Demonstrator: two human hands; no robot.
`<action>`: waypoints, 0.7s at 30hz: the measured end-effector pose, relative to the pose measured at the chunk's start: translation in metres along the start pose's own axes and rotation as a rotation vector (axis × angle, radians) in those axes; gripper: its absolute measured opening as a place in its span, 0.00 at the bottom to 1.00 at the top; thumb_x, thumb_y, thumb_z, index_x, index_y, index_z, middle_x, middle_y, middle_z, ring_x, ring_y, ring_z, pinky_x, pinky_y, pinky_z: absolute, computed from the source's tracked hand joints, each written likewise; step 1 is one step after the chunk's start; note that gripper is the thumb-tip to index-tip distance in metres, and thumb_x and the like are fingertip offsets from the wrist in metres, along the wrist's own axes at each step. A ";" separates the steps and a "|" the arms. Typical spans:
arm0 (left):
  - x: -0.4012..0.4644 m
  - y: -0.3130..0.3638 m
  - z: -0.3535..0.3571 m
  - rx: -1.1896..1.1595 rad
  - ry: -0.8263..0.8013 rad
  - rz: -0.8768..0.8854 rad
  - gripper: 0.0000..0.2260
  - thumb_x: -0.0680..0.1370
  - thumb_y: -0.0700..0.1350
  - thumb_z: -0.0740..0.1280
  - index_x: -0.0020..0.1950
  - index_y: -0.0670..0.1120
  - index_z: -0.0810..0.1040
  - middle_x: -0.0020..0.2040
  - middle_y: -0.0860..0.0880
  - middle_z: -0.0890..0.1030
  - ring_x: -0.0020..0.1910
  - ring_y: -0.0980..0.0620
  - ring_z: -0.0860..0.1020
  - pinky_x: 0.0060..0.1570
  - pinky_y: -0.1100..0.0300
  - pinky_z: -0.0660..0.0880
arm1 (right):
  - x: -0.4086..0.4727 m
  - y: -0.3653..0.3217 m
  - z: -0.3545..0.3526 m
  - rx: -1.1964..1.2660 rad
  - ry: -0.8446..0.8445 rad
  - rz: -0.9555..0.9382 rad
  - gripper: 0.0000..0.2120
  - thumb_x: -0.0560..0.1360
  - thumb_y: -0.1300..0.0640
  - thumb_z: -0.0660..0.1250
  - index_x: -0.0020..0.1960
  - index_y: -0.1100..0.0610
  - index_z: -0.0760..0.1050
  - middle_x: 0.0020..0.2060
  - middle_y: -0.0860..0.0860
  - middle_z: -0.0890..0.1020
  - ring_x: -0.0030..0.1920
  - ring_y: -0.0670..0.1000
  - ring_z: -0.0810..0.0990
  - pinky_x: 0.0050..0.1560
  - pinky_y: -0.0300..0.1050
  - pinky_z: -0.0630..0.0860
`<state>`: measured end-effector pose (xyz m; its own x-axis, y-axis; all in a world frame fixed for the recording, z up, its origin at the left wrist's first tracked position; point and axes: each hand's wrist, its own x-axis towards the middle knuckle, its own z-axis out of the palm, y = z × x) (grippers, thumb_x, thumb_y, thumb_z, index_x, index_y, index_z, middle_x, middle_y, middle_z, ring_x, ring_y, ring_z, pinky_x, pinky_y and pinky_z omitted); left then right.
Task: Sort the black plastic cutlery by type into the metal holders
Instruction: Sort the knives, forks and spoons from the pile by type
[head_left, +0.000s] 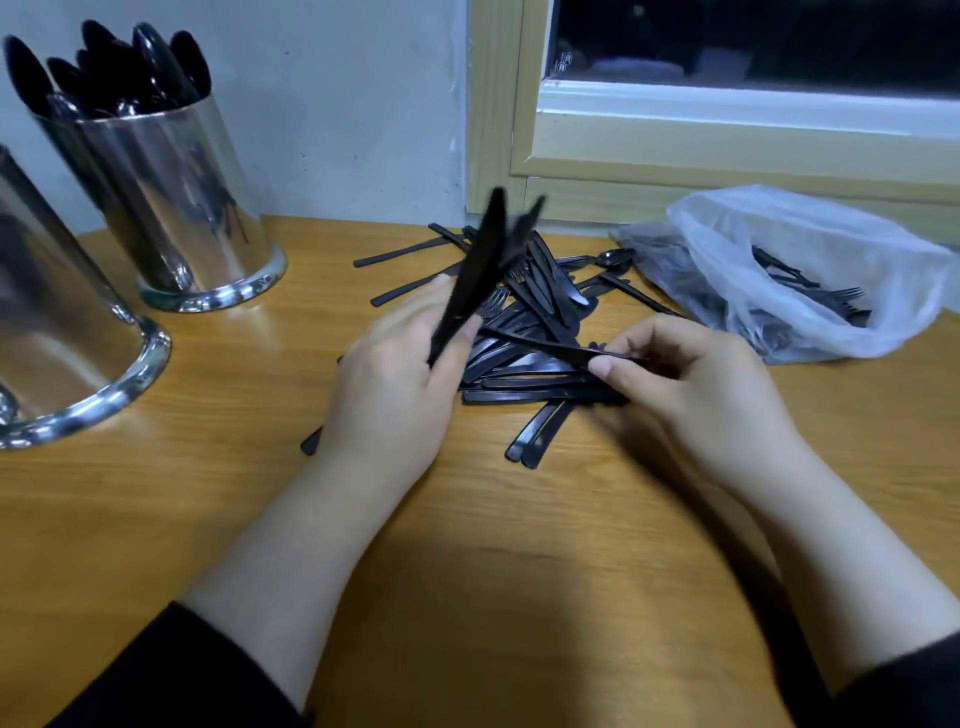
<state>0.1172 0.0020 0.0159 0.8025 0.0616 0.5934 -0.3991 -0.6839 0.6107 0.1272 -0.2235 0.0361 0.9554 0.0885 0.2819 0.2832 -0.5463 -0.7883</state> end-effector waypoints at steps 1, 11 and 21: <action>0.002 0.001 0.001 0.018 -0.042 0.074 0.10 0.84 0.42 0.65 0.63 0.44 0.83 0.60 0.55 0.82 0.67 0.66 0.68 0.67 0.70 0.64 | -0.002 -0.003 0.002 0.087 -0.026 -0.003 0.05 0.73 0.54 0.75 0.41 0.53 0.81 0.37 0.49 0.83 0.35 0.41 0.76 0.39 0.31 0.70; 0.003 -0.001 0.002 -0.055 -0.296 -0.215 0.07 0.83 0.54 0.61 0.48 0.55 0.75 0.34 0.53 0.76 0.32 0.57 0.75 0.33 0.63 0.73 | 0.011 0.034 -0.021 -0.252 -0.055 0.107 0.06 0.76 0.45 0.70 0.49 0.47 0.79 0.42 0.46 0.80 0.39 0.42 0.76 0.42 0.34 0.71; 0.000 -0.003 0.002 -0.063 -0.303 -0.220 0.08 0.84 0.53 0.62 0.46 0.53 0.74 0.32 0.52 0.73 0.33 0.57 0.74 0.32 0.65 0.69 | 0.016 0.051 -0.019 -0.401 -0.242 0.066 0.07 0.73 0.47 0.74 0.51 0.42 0.80 0.49 0.43 0.75 0.51 0.45 0.75 0.58 0.52 0.73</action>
<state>0.1195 0.0022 0.0134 0.9631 -0.0220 0.2683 -0.2213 -0.6318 0.7429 0.1556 -0.2653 0.0110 0.9760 0.2079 0.0653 0.2115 -0.8315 -0.5136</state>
